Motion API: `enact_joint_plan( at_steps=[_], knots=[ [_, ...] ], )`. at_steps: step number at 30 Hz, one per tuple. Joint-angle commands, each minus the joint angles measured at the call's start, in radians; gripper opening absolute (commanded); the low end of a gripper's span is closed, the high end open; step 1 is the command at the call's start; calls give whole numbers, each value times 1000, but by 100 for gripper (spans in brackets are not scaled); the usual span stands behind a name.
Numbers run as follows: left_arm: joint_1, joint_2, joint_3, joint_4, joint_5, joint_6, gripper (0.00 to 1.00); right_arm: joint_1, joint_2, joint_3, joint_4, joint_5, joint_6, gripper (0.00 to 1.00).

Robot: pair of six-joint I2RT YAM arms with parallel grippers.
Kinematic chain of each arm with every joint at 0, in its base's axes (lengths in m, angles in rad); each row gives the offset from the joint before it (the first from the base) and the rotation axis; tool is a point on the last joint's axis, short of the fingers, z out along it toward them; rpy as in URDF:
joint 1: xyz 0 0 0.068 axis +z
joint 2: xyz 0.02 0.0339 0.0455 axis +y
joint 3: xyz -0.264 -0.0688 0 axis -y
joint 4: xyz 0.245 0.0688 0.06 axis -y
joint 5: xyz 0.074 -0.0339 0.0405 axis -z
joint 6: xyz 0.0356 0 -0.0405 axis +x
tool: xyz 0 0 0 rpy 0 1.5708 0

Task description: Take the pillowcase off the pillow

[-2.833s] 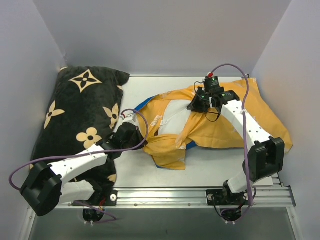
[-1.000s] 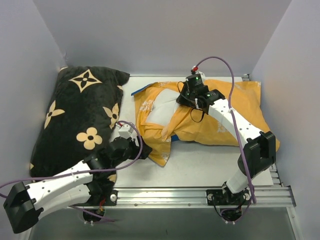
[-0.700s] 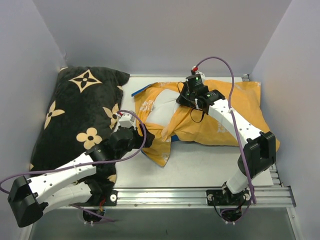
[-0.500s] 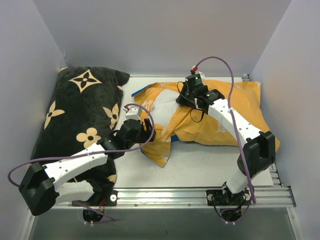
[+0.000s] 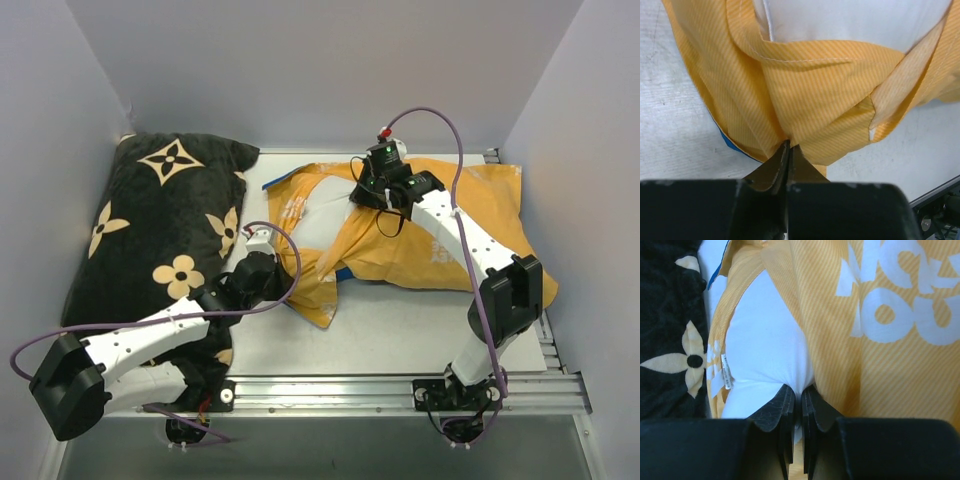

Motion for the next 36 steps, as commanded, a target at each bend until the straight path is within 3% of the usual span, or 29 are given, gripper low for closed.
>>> enact_joint_plan(
  at_steps=[1, 7, 20, 26, 34, 36],
  knots=[
    [7, -19, -25, 30, 14, -28, 0, -12, -16, 72, 70, -15, 44, 0],
    [18, 19, -116, 17, -1, -103, 0, -95, -31, 109, 70, -88, 86, 0],
    [120, 252, -202, 230, 112, -202, 0, -152, -100, 110, 24, -147, 112, 0],
    [145, 341, -174, 289, 131, -230, 0, -173, -163, 81, 13, -200, 103, 0],
    [227, 389, -52, 248, 145, -204, 0, -114, -240, -37, 4, -314, 52, 0],
    [269, 383, -35, 231, 157, -189, 6, -91, -267, -81, 4, -341, 14, 0]
  ],
)
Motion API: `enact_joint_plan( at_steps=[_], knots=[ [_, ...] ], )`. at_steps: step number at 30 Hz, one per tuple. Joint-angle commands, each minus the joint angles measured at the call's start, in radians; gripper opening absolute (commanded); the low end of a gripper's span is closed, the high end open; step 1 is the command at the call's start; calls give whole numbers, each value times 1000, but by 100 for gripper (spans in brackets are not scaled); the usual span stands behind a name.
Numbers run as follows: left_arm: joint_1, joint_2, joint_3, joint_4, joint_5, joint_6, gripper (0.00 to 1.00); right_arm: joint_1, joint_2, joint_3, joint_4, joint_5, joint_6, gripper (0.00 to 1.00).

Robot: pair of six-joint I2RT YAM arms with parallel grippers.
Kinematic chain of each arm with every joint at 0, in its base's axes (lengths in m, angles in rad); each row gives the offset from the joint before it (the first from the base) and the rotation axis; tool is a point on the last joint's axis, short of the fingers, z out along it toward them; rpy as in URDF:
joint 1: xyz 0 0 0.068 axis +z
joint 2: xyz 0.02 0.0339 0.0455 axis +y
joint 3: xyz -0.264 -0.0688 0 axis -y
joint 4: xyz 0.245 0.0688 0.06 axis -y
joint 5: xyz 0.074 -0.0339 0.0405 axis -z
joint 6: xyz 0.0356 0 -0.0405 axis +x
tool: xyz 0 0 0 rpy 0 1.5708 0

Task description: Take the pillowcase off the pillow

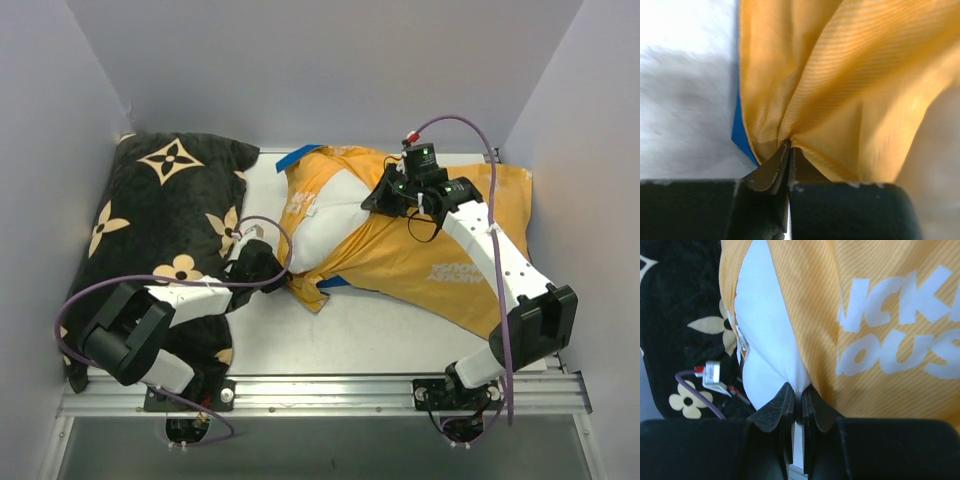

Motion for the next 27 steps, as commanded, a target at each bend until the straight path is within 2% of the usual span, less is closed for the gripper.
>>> enact_joint_plan(
  at_steps=[1, 2, 5, 6, 7, 10, 13, 15, 20, 23, 27],
  knots=[
    [108, 6, 43, -99, 2, 41, 10, 59, -114, -65, 114, -77, -54, 0],
    [129, -2, 58, -102, 8, 47, 26, 75, -122, -85, 119, -78, -66, 0],
    [178, -9, 94, -108, 22, 83, 50, 116, -140, -163, 163, -133, -122, 0],
    [183, -12, 98, -107, 23, 100, 62, 121, -140, -190, 186, -176, -140, 0],
    [186, -17, 104, -101, 26, 108, 66, 123, -140, -207, 201, -199, -146, 0],
    [191, -37, 127, -93, 30, 142, 72, 129, -123, -253, 251, -306, -172, 0],
    [191, -87, 137, -121, 28, 172, 73, 139, -123, -286, 254, -276, -192, 0],
    [191, -164, 143, -170, 4, 198, 73, 139, -128, -305, 252, -258, -200, 0],
    [191, -331, 232, -434, -128, 264, 79, 149, -129, -329, 241, -233, -212, 0],
    [185, -376, 305, -474, -144, 359, 84, 172, -128, -333, 232, -207, -223, 0],
    [168, -299, 431, -495, -78, 481, 88, 218, -105, -297, 191, -135, -251, 0]
  ],
)
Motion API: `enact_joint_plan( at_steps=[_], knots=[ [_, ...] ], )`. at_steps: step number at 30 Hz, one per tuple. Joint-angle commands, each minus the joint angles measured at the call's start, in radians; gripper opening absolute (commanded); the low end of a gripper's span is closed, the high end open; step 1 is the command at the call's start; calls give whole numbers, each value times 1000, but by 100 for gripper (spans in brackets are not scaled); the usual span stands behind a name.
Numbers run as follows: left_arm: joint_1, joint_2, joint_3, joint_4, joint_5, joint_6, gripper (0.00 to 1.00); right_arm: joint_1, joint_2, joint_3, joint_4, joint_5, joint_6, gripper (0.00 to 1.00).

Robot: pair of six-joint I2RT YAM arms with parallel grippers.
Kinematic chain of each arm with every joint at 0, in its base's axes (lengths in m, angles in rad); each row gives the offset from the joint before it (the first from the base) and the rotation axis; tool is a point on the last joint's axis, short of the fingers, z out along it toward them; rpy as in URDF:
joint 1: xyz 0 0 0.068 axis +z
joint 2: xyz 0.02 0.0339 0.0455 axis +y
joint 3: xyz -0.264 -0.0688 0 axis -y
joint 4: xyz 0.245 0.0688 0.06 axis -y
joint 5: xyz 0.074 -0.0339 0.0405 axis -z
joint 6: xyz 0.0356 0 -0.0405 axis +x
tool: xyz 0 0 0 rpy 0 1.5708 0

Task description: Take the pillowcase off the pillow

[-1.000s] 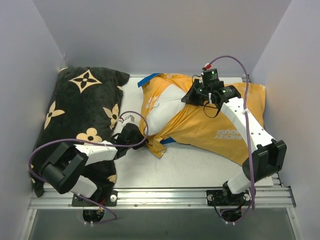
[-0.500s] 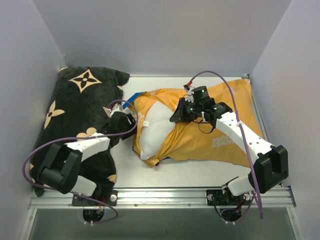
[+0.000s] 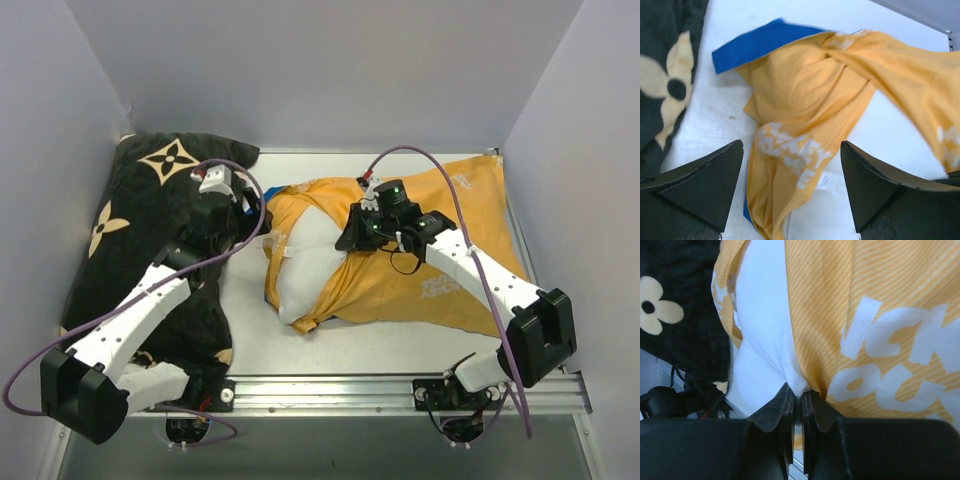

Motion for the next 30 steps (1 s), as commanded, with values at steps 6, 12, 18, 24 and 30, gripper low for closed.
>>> enact_joint_plan(
  at_steps=[6, 12, 18, 24, 30],
  knots=[
    [-24, 220, 203, -49, 160, 212, 89, 76, 5, 65, -77, 83, -42, 0],
    [-27, 285, 166, 20, 221, 202, 89, 90, 16, 74, -98, 127, -50, 0],
    [-27, 282, 132, 71, 249, 185, 90, 93, 10, 71, -101, 132, -52, 0],
    [-38, 311, 132, 79, 200, 149, 83, 94, -13, 63, -101, 149, -52, 0],
    [-13, 400, 184, 19, -50, 71, 38, 93, -73, 21, -101, 149, -58, 0]
  ],
)
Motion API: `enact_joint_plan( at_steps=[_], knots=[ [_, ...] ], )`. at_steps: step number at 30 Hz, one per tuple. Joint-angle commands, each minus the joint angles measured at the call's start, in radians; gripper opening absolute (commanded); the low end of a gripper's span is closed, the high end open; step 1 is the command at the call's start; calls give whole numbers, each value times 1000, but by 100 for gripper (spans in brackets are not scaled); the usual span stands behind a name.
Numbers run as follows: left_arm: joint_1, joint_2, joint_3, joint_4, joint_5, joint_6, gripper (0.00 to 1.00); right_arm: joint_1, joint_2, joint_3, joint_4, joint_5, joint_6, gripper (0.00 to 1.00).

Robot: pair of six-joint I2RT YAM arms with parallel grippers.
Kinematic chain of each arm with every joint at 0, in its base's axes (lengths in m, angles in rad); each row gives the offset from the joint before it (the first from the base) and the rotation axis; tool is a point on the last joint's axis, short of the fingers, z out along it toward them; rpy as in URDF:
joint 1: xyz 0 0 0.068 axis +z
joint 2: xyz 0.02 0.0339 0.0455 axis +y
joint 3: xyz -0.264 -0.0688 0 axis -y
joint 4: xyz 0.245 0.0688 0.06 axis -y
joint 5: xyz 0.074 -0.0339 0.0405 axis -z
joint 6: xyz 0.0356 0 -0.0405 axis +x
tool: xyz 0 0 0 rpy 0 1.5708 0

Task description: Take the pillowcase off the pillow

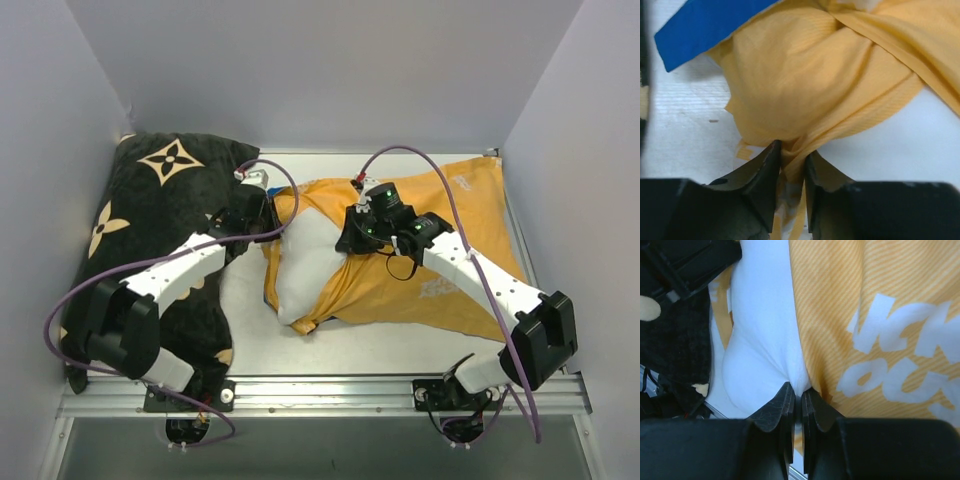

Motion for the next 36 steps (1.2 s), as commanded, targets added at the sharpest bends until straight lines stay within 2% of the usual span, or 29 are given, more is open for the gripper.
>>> enact_joint_plan(
  at_steps=[1, 3, 7, 12, 14, 17, 21, 22, 24, 25, 27, 28, 31, 32, 36],
  knots=[
    [29, 74, 55, -22, -165, -66, 31, 13, -83, -27, -35, 4, -7, 0],
    [49, 100, 63, -16, -201, -86, 19, -1, -127, -59, -35, 7, -1, 0],
    [79, 157, 66, 16, -233, -129, 8, -61, -206, -119, -35, 2, 26, 0],
    [127, 235, 75, 61, -203, -158, 7, -170, -293, -176, -35, -61, 40, 0],
    [122, 292, 104, 65, -186, -151, 4, -173, -302, -176, -35, -79, 36, 0],
    [110, 340, 97, 104, -158, -163, 4, -144, -277, -159, -37, -102, 19, 0],
    [112, 363, 66, 193, -77, -178, 4, -52, -221, -107, -64, -61, -26, 0],
    [107, 348, 52, 231, -69, -183, 3, -30, -207, -90, -95, -11, -49, 0],
    [96, 325, 8, 278, -46, -197, 1, 32, -166, -41, -132, 51, -63, 10],
    [93, 302, -5, 286, -41, -204, 1, 54, -154, -26, -141, 120, -79, 28],
    [85, 277, -49, 323, -20, -212, 0, 126, -131, 40, -179, 198, -104, 45],
    [85, 251, -67, 344, -8, -221, 0, 151, -118, 68, -196, 306, -116, 57],
    [82, 210, -136, 410, 34, -249, 0, 246, -89, 162, -236, 433, -158, 73],
    [82, 202, -149, 424, 46, -253, 0, 269, -74, 181, -244, 497, -173, 75],
    [81, 177, -186, 460, 92, -273, 0, 362, 4, 274, -259, 588, -227, 85]
  ],
)
